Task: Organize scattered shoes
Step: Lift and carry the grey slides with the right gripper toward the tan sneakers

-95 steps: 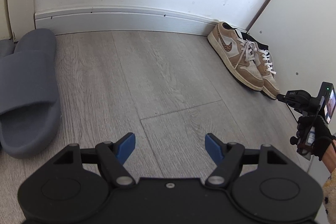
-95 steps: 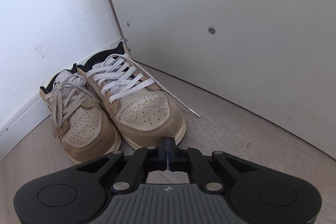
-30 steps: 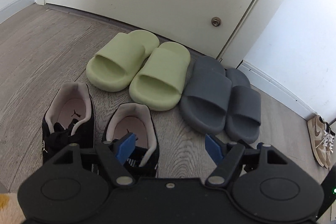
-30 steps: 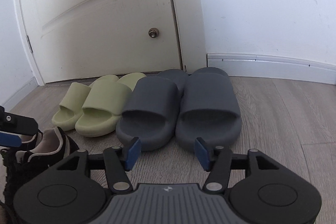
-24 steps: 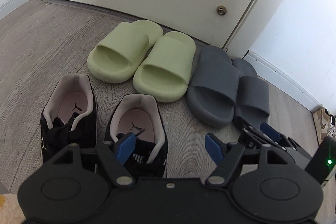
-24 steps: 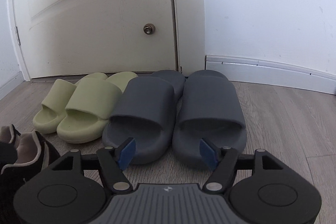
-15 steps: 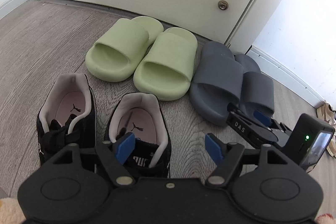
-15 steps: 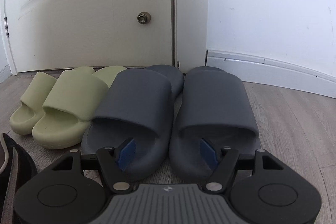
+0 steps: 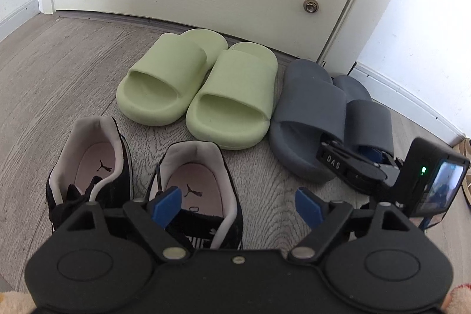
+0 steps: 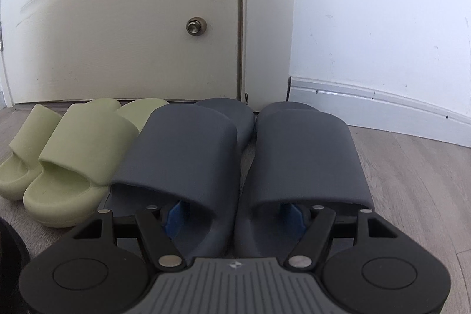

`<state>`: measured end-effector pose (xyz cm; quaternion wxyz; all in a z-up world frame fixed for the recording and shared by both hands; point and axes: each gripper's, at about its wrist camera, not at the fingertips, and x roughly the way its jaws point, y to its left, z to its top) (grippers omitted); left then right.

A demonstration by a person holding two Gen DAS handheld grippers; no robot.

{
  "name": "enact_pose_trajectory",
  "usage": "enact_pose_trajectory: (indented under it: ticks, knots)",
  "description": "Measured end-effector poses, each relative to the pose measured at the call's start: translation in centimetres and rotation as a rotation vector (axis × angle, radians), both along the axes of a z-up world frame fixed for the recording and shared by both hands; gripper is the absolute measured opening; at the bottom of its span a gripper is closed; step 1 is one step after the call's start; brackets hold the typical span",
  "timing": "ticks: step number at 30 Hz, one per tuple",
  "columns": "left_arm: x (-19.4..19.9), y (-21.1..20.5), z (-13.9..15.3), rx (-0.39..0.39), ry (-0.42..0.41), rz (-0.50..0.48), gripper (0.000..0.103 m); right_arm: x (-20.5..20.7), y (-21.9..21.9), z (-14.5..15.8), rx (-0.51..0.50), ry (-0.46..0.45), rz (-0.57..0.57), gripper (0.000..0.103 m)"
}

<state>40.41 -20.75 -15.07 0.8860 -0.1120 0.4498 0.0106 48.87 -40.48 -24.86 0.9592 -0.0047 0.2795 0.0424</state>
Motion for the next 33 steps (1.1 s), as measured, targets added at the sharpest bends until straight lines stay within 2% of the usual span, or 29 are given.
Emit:
enact_pose_trajectory:
  ticks: [2, 4, 9, 12, 15, 23, 33]
  knots:
    - [0.1, -0.1, -0.1, 0.007, 0.001, -0.006, 0.085, -0.4, 0.0, -0.3, 0.000, -0.026, 0.001, 0.067]
    - [0.2, -0.3, -0.1, 0.010, 0.003, -0.011, 0.085, -0.8, -0.1, -0.4, 0.004, -0.049, 0.012, 0.060]
    - [0.3, -0.6, -0.3, 0.019, 0.004, -0.022, 0.085, -1.7, -0.1, -0.2, -0.007, -0.095, 0.073, 0.033]
    - [0.3, -0.7, -0.4, 0.019, 0.006, -0.025, 0.085, -2.1, -0.2, 0.3, -0.009, -0.108, 0.092, 0.028]
    - [0.4, -0.9, -0.3, 0.016, 0.006, -0.029, 0.085, -2.8, -0.7, 1.0, 0.003, -0.121, 0.086, 0.024]
    - [0.1, -2.1, 0.3, 0.014, -0.010, -0.061, 0.085, -5.4, -2.3, 2.0, 0.018, -0.130, 0.080, 0.024]
    - [-0.1, -4.5, 1.5, 0.006, -0.037, -0.124, 0.085, -9.3, -8.4, 3.3, 0.077, -0.140, -0.060, 0.024]
